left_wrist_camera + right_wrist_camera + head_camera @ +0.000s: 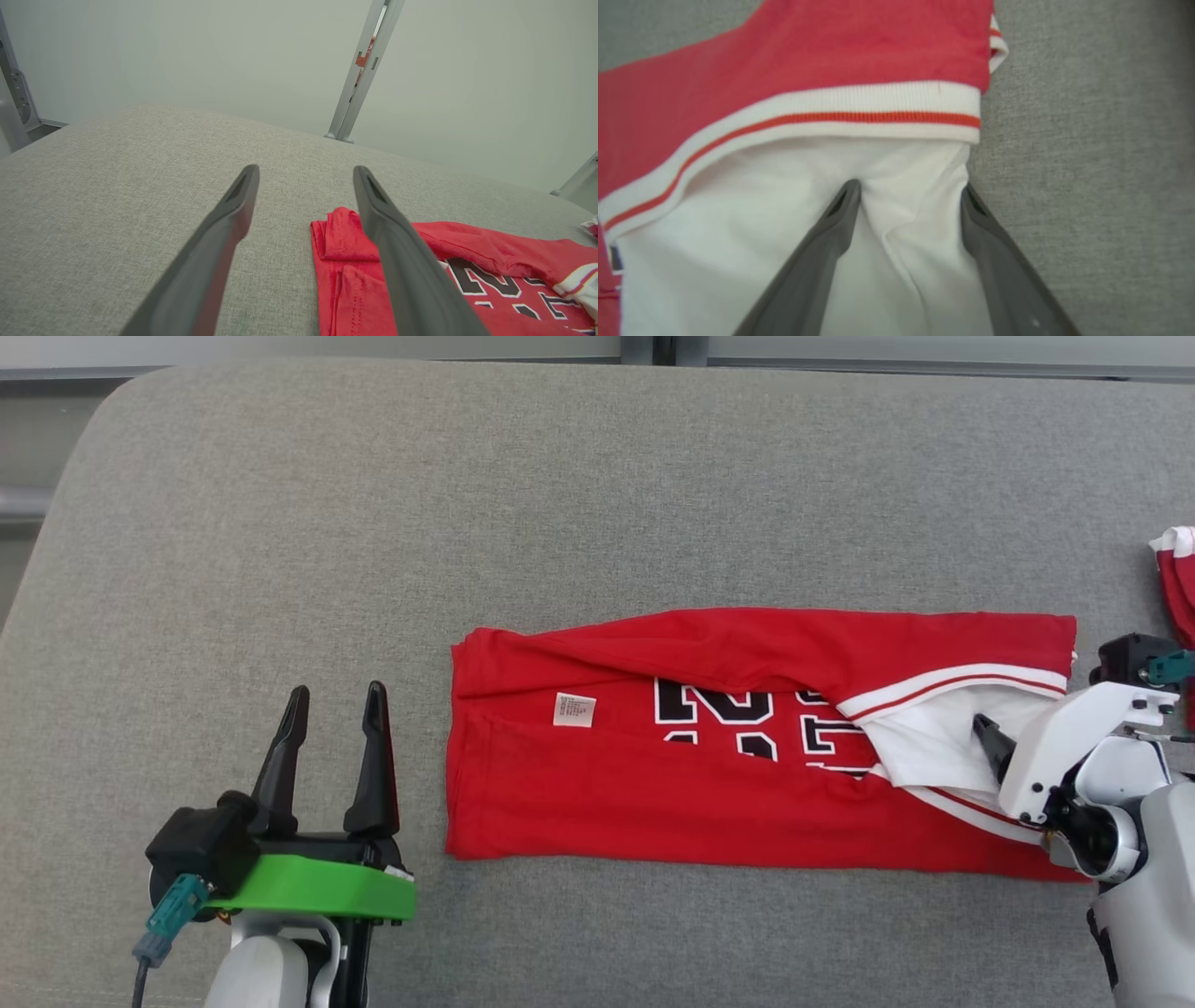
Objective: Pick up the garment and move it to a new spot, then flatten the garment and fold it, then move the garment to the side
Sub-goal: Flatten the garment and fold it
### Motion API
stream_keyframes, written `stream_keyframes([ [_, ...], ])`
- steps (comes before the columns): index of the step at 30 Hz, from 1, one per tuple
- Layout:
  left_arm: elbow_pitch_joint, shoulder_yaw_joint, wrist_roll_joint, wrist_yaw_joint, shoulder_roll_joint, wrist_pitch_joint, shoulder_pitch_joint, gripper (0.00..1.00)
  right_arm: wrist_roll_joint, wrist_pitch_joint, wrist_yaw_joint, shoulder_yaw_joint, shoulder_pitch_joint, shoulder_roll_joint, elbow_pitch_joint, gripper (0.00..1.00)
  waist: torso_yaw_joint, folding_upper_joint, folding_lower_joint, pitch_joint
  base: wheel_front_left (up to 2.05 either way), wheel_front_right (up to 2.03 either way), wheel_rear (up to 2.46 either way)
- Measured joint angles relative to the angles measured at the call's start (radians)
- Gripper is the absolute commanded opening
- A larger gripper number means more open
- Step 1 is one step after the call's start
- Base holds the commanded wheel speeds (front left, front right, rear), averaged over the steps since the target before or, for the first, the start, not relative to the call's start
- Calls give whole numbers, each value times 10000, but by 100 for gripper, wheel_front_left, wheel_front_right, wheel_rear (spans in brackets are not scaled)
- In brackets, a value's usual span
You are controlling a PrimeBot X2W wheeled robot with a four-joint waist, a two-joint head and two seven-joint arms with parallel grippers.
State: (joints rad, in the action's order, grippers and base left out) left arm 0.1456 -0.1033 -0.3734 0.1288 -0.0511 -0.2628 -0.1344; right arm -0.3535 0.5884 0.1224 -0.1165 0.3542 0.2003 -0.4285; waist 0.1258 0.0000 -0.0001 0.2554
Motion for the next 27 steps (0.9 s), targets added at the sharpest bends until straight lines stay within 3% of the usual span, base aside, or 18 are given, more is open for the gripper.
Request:
stream_keyframes([
  [1,0,-15,0,0,0,2,-18,100,-105,2,-2,119,6,-15,0,100,-4,0,0,17,0,0,0],
  [3,4,-44,0,0,0,2,-60,100,-240,-4,-13,376,33,-2,0,72,-2,0,0,44,0,0,0],
  [4,6,-56,0,2,0,2,-67,100,-278,-4,-13,470,36,15,-2,47,4,0,0,46,0,0,0],
  [5,6,-69,-2,0,0,2,-70,100,-366,-8,-13,548,41,29,-10,33,11,0,0,43,0,0,0],
  [6,10,-82,-2,0,0,2,-73,100,-437,-21,-13,612,41,67,-33,7,19,0,0,38,0,0,0],
  [7,12,-92,-6,0,0,2,-77,100,-456,-21,-13,673,42,117,-56,0,27,0,0,33,0,0,0],
  [19,29,-75,-42,2,2,0,-79,100,-677,-725,94,855,-71,245,-67,0,2,0,1,-95,0,0,0],
  [27,31,-71,-63,2,6,0,92,100,-378,-1014,96,-142,-882,784,1386,0,-192,0,1,-434,0,0,0],
])
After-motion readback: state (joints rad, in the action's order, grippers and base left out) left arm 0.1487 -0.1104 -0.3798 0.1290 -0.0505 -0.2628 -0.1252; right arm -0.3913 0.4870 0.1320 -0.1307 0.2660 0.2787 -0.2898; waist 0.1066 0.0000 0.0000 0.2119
